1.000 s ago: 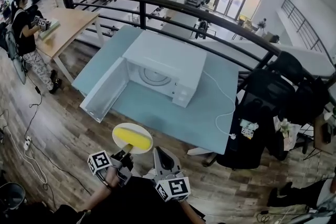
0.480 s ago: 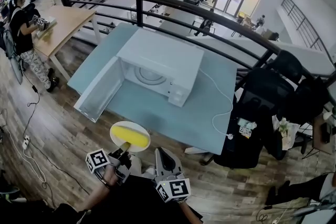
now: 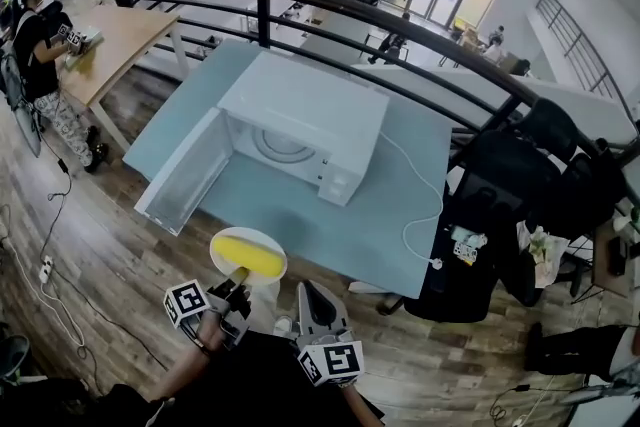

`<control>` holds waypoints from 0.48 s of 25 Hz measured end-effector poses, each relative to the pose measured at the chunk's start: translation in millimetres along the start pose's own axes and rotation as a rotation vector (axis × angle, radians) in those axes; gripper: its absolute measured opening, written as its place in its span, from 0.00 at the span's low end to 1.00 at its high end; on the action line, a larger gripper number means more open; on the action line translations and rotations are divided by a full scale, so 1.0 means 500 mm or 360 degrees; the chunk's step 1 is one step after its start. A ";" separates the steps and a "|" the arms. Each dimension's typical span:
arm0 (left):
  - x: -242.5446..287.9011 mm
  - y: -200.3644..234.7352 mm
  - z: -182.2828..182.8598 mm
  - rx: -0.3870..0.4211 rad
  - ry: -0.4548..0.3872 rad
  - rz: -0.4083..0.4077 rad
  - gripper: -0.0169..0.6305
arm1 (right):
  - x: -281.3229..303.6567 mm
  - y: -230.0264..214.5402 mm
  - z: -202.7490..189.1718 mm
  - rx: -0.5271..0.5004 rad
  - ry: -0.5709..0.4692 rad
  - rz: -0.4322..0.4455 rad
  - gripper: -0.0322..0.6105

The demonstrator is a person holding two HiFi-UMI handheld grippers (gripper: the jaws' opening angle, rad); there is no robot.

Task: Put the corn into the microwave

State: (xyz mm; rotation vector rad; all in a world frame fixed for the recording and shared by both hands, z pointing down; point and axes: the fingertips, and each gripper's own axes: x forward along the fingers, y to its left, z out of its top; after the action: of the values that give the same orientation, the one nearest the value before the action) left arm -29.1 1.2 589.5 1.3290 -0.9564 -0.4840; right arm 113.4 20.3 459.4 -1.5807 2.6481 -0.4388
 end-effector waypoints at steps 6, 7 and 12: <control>0.050 0.005 0.027 0.0009 0.0013 0.0000 0.06 | 0.034 -0.031 -0.001 0.0011 0.0018 -0.0031 0.06; 0.059 0.005 0.030 0.0006 0.0020 0.0003 0.06 | 0.042 -0.036 0.000 0.0014 0.0021 -0.0034 0.06; 0.106 -0.011 0.049 -0.0001 0.0041 0.0020 0.06 | 0.087 -0.062 0.004 0.0024 0.0049 -0.0037 0.06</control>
State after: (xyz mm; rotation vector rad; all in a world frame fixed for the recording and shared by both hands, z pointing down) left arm -18.5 -55.6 599.4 1.3249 -0.9429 -0.4565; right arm 119.5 -31.5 470.6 -1.6153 2.6448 -0.4866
